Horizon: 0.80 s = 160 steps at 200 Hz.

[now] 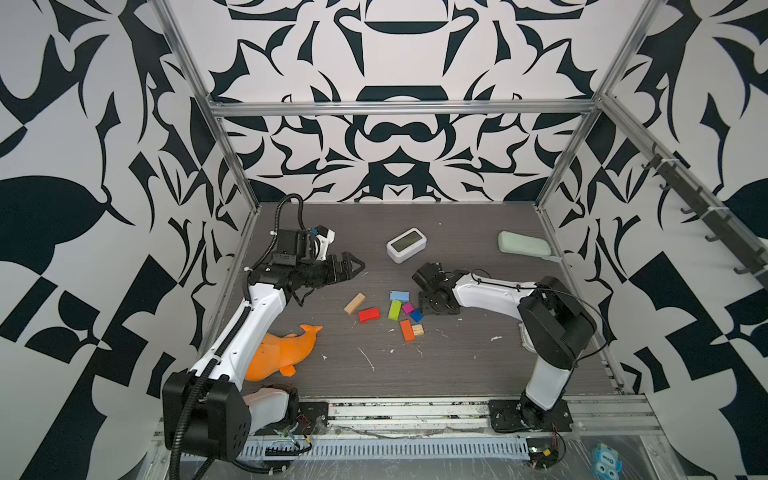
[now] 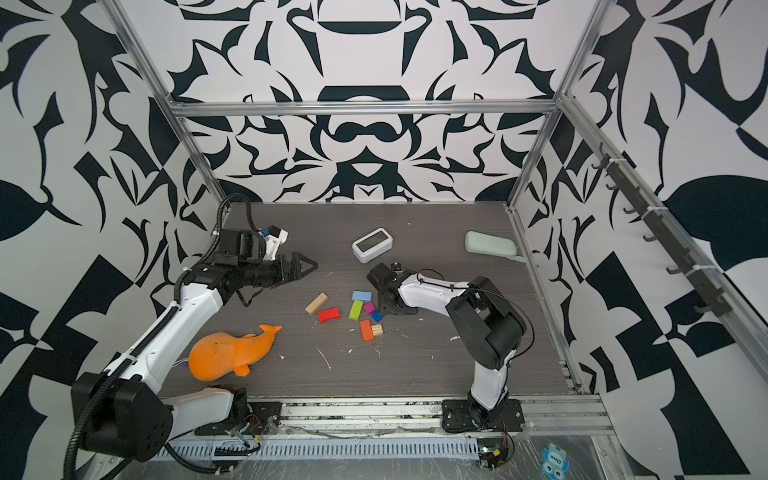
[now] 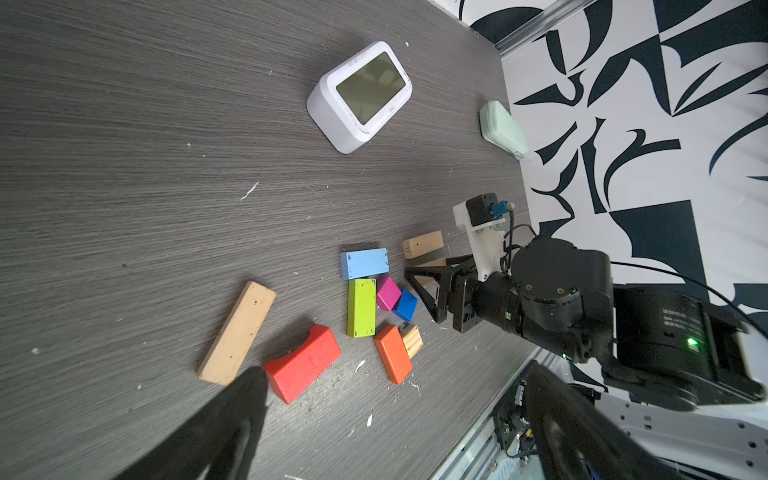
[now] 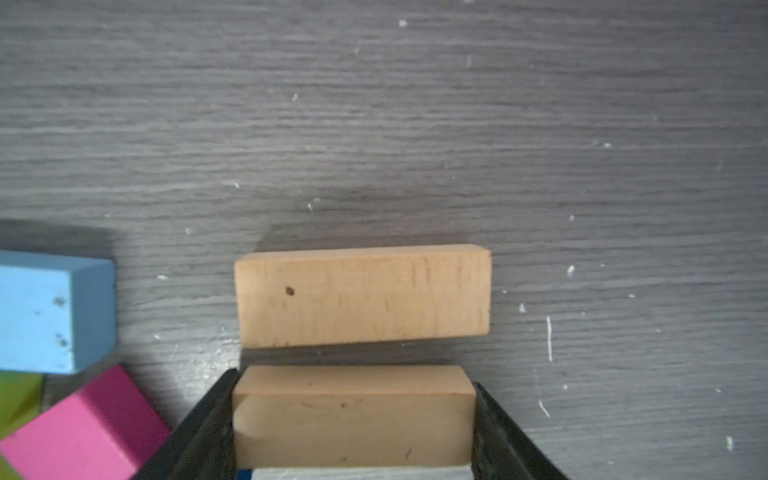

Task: Build the wood block tower

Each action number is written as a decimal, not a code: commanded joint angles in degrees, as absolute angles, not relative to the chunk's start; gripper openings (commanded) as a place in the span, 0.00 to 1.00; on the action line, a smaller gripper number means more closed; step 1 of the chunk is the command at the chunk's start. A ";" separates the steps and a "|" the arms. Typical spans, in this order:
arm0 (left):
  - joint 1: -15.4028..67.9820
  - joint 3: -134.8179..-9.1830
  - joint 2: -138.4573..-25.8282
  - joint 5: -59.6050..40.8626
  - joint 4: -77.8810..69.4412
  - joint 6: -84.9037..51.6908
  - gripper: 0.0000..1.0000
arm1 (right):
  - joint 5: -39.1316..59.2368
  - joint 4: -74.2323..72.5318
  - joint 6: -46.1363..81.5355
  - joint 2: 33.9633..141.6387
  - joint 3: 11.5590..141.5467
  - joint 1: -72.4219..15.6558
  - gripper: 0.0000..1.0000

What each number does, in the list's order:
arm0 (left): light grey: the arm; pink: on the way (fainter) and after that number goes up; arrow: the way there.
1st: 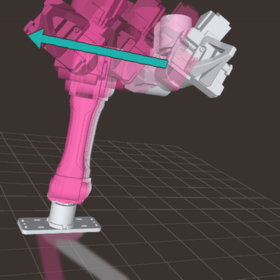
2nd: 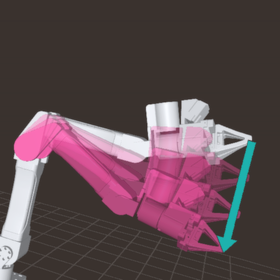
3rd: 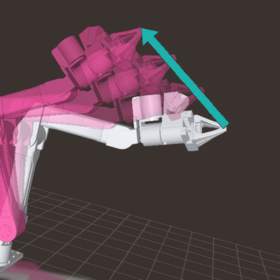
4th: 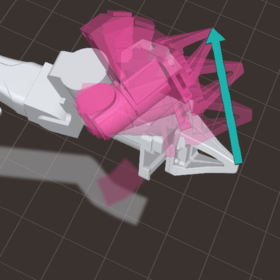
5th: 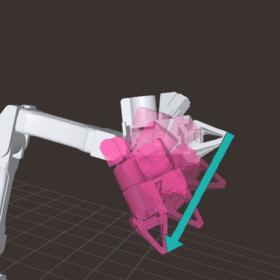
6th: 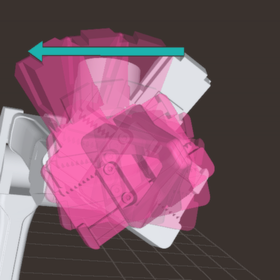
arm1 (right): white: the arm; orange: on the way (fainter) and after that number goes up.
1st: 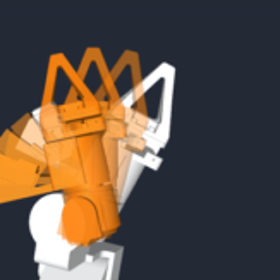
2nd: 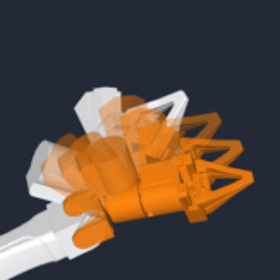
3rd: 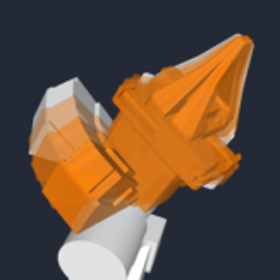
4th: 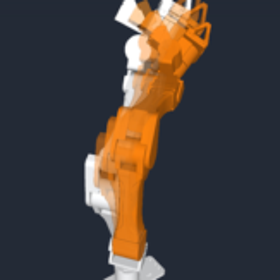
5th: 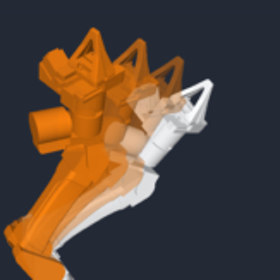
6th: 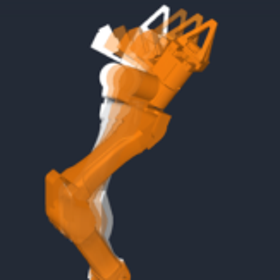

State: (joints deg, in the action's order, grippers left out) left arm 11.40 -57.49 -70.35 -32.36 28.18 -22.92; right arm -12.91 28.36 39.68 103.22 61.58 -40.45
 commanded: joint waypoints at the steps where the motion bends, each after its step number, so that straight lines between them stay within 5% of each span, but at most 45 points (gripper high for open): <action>1: 11.51 -57.66 -69.35 -32.34 28.51 -22.76 1.00 | -13.80 28.50 39.71 104.77 61.96 -39.48 0.69; 160: 11.50 -57.53 -69.35 -32.24 28.56 -22.64 1.00 | -14.34 28.82 36.74 106.35 63.19 -38.25 0.71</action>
